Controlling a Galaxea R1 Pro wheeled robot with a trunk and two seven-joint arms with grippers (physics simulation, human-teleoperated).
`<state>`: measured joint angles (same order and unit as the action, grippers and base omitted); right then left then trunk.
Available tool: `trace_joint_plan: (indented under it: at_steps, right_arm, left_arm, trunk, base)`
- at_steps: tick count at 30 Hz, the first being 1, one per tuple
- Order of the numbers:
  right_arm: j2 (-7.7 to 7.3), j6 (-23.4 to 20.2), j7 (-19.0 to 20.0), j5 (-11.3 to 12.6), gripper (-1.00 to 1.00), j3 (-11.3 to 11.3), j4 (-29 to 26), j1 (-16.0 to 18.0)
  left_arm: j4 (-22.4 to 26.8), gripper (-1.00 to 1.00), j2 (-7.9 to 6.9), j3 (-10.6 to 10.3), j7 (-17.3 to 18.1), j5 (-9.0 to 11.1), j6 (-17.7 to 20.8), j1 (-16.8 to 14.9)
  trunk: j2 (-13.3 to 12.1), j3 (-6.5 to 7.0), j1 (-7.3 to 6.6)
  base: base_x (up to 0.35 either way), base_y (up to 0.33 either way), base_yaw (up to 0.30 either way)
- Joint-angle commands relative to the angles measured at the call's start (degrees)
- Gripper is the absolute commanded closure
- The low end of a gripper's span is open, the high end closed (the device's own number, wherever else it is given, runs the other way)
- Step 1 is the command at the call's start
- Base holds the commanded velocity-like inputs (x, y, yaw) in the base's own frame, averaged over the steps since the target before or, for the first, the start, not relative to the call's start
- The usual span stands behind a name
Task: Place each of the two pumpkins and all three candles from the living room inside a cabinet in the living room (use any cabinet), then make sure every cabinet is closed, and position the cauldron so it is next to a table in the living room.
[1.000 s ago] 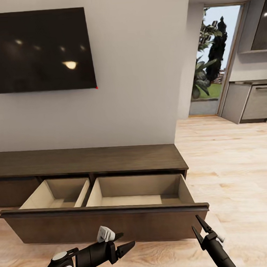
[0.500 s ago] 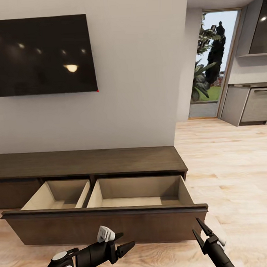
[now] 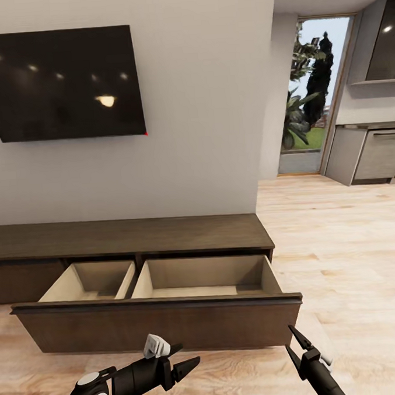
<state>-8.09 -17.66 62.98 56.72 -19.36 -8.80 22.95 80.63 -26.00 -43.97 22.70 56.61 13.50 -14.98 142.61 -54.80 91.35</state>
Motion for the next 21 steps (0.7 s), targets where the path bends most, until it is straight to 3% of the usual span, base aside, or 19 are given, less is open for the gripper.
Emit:
trace_joint_plan:
  at_steps: [1, 21]
  right_arm:
    - [0.00, -0.50, 0.01, 0.55, -1.00, 0.20, 0.04, 0.04]
    - [0.29, 0.17, -1.54, 1.94, -1.00, -0.08, 0.38, 0.02]
  left_arm:
    - [0.03, -1.00, -0.05, -0.06, 0.00, 0.60, 0.38, -0.05]
    - [-0.04, -1.00, -0.02, -0.06, -0.64, 0.68, 0.47, -0.05]
  trunk:
    - [0.03, -0.06, -0.01]
    - [-7.60, 3.35, -4.19]
  base:
    - [-0.012, 0.000, 0.000]
    - [-0.002, 0.000, 0.000]
